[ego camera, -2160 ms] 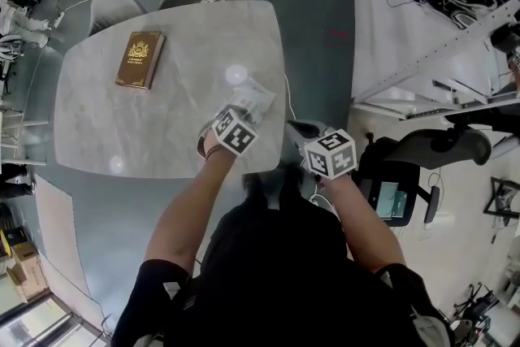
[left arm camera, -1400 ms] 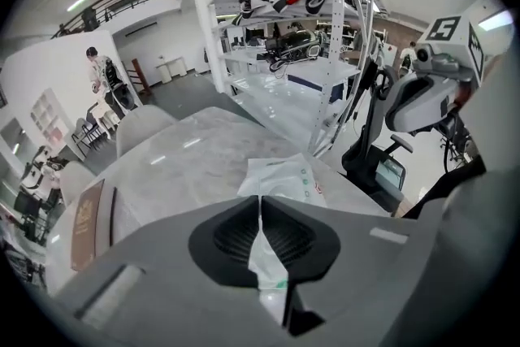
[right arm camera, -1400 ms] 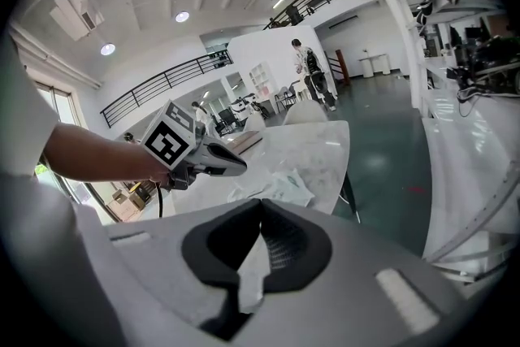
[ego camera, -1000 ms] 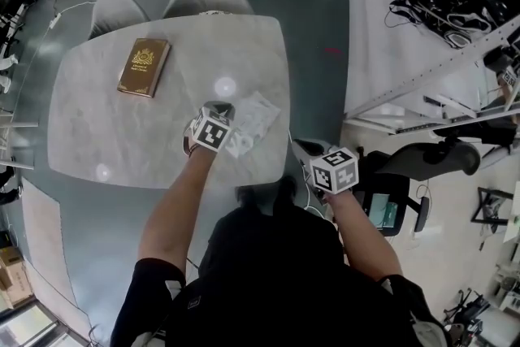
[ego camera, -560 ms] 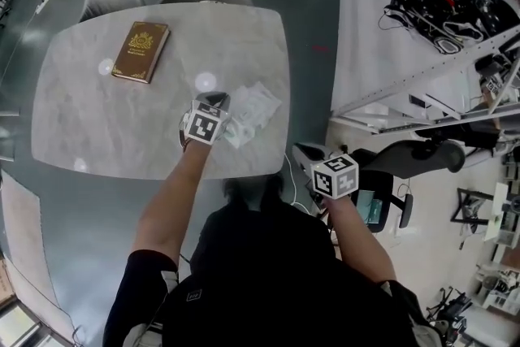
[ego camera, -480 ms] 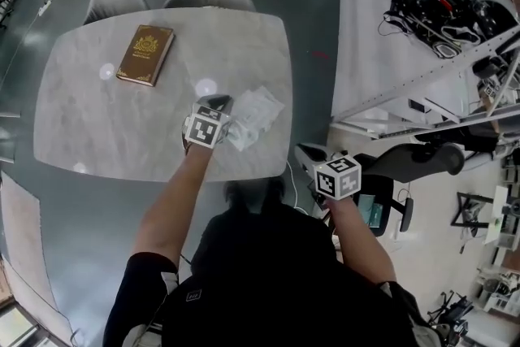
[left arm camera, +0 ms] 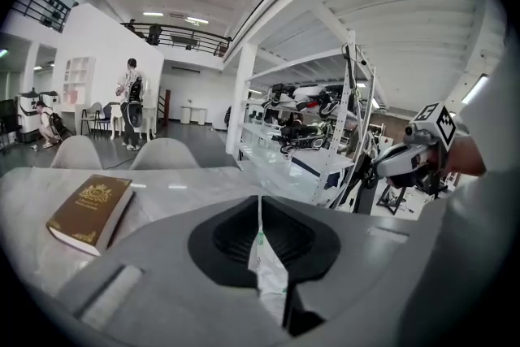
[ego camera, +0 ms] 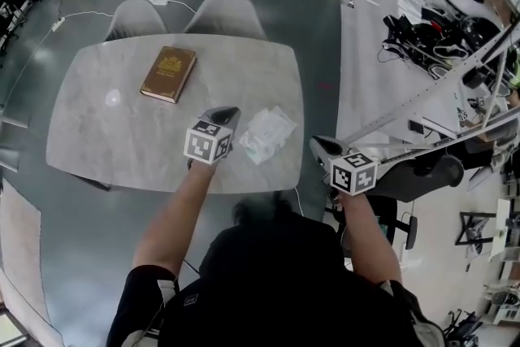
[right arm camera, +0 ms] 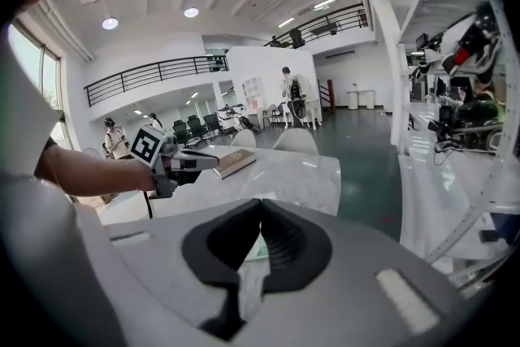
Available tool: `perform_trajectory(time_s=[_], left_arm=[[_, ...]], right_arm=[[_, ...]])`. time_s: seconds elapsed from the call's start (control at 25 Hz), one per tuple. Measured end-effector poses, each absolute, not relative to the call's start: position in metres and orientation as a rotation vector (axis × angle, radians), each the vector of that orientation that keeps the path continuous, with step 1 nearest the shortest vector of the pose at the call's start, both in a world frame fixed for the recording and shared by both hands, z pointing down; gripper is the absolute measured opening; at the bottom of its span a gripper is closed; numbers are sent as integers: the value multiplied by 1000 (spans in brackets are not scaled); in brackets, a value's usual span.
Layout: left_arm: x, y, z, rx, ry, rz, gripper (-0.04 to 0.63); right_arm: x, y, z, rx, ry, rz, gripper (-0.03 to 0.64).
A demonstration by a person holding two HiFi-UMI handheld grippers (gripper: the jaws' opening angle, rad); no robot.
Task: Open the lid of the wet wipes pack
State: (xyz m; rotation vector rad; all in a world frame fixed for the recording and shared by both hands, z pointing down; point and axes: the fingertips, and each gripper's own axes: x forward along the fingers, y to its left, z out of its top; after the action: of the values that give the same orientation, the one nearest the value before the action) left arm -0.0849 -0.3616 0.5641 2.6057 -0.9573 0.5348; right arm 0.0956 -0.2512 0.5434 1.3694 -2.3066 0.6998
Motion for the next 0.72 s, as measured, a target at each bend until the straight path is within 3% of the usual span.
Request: perform_trajectory(time_s=[0.44, 0.72], left_arm=[[-104, -347, 504, 2652, -1047, 413, 21], [-80, -351, 464, 2673, -1117, 346, 20]], right_arm=[[73, -277, 504, 1340, -2448, 578, 2], [104, -281, 472, 1308, -2541, 513, 2]])
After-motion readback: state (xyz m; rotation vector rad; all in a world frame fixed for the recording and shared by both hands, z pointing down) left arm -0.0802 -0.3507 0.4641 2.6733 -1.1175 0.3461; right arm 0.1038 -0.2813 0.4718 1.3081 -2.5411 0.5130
